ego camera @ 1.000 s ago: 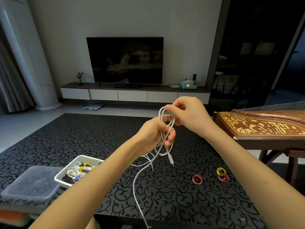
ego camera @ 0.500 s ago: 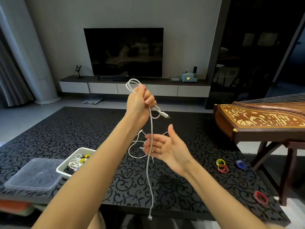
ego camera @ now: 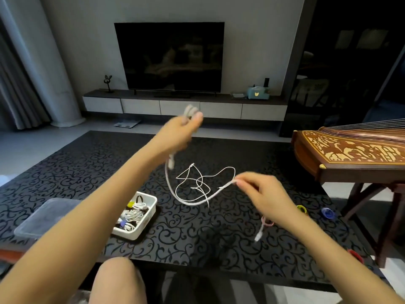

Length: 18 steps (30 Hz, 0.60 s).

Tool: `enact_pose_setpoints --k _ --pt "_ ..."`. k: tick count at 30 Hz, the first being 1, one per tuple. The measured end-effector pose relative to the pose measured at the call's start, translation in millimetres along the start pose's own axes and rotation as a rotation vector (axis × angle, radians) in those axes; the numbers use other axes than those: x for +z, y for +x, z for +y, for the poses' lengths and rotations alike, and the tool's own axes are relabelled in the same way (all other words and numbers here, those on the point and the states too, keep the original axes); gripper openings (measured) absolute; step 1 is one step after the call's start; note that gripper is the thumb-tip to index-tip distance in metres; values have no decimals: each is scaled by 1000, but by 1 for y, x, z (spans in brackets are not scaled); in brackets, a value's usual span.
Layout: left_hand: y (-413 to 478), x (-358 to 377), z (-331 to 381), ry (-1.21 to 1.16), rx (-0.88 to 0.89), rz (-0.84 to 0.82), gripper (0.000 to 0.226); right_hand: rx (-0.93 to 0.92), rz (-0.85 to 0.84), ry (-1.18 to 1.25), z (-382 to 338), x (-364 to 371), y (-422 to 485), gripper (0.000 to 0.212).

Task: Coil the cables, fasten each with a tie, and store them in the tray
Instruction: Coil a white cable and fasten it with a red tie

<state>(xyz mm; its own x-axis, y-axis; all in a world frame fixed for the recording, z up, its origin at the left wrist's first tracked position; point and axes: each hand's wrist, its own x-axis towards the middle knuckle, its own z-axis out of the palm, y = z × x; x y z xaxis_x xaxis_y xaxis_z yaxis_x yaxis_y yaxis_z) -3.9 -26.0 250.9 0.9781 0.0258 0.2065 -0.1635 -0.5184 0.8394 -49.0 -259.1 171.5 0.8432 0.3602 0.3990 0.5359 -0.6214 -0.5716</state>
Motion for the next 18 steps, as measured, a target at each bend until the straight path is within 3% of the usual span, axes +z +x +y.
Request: enact_pose_setpoints --k 2,4,7,10,15,18 --pt "-14 19 1 -174 -178 -284 78 -27 118 -93 -8 -8 15 15" --pt "-23 34 -4 -233 -199 -456 88 -34 221 -123 -16 -15 29 14" --pt "-34 47 -13 -303 -133 -594 58 -87 289 -112 -28 -21 44 14" --pt "-40 51 -13 -382 -113 -669 30 -154 214 -116 -39 -24 53 14" --pt "-48 55 -15 -456 -100 -784 15 -144 302 -225 -40 -33 66 20" --pt "-51 61 -17 -566 -134 -699 11 -133 277 -202 -39 -34 69 18"
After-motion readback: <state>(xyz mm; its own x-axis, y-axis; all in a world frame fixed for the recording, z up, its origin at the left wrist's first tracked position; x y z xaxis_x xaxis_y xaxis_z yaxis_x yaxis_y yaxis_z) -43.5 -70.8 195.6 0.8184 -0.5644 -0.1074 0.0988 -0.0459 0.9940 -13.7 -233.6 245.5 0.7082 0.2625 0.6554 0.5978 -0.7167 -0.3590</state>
